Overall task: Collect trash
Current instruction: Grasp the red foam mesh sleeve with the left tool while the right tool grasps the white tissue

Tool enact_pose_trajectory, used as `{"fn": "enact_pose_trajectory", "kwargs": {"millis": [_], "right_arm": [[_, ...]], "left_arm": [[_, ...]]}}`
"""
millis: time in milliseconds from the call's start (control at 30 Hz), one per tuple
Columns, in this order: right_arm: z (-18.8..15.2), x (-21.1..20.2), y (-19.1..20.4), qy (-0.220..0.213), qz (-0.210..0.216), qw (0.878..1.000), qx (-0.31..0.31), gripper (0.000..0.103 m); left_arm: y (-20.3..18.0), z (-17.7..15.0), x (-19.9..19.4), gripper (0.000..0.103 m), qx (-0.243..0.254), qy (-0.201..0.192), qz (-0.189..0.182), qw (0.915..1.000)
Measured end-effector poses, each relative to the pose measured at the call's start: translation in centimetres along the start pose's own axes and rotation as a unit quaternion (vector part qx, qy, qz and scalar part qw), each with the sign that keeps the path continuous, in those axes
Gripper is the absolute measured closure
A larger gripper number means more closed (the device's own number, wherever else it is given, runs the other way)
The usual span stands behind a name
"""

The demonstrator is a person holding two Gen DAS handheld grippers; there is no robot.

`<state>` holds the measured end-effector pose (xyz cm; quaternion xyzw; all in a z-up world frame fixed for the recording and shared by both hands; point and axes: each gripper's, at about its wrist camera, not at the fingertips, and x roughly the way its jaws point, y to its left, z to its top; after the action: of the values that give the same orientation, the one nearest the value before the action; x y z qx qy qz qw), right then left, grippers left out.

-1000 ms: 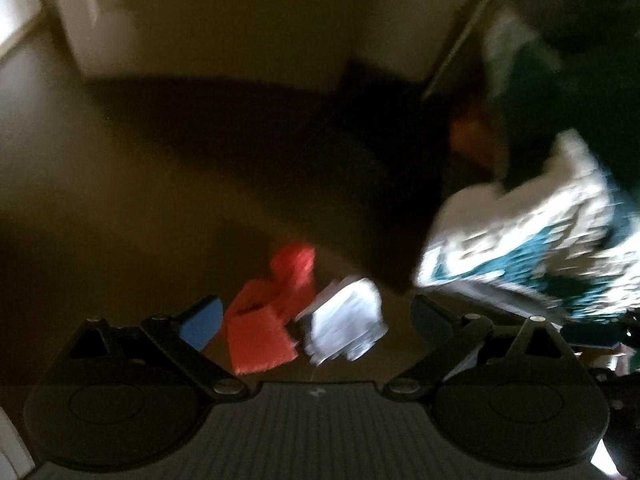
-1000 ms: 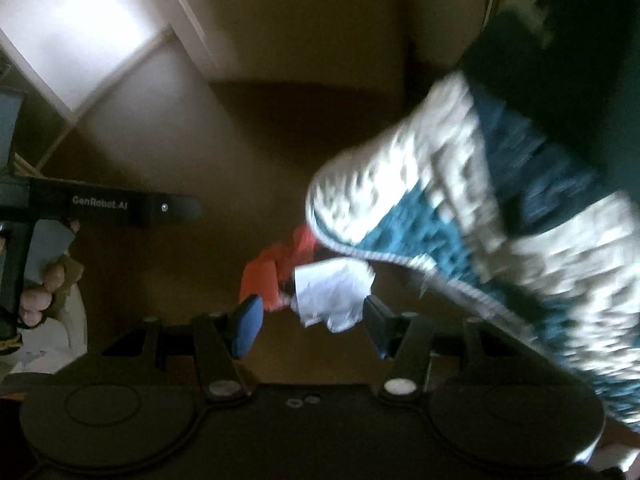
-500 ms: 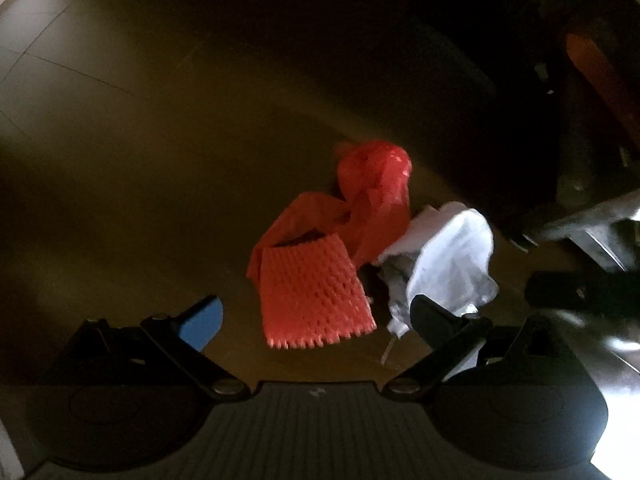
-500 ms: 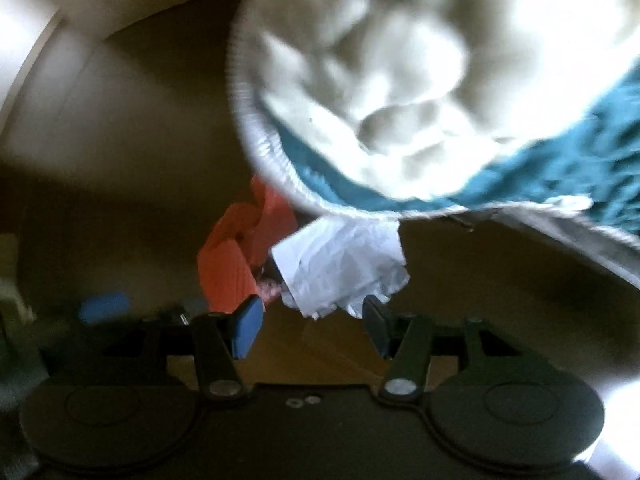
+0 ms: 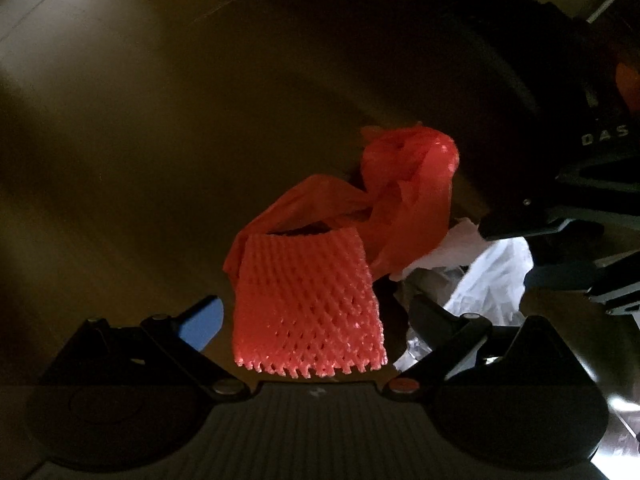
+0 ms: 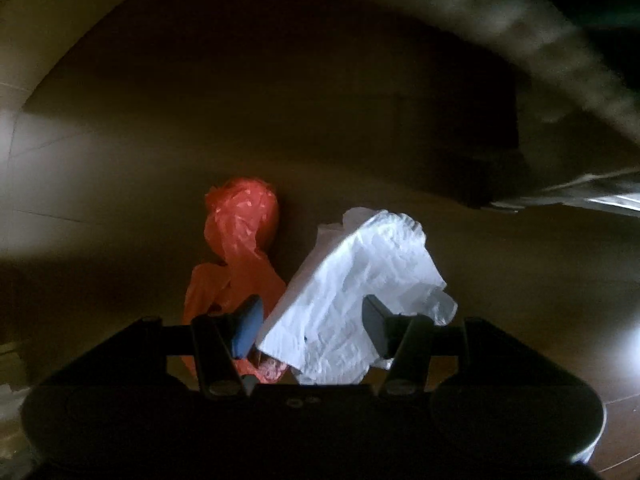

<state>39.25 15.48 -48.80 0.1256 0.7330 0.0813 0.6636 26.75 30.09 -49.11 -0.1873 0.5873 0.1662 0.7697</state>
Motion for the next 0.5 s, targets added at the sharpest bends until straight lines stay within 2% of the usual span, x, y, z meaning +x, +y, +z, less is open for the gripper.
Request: {"fn": "enact_pose_trajectory", "kwargs": {"millis": [167,233,433,500], "right_arm": [[0.1,1.4,1.1,0.011,-0.025,0.999,-0.021,0.052],[0.0,1.7,1.3,0.010,-0.043,0.999,-0.032,0.052],[0.4,2.1,1.4,0.017,-0.049,0.997,-0.049,0.056],[0.3,2.2,1.3,0.022,-0.046,0.998,-0.049,0.087]], "left_arm": [[0.7,-0.2,1.7,0.023,-0.025,0.019,-0.006,0.9995],[1.1,-0.2,2.2,0.034,-0.039,0.027,-0.011,0.9988],[1.6,-0.2,3.1,0.056,-0.057,0.031,-0.044,0.9969],[1.8,-0.2,3.0,0.059,-0.063,0.029,-0.051,0.9963]]}}
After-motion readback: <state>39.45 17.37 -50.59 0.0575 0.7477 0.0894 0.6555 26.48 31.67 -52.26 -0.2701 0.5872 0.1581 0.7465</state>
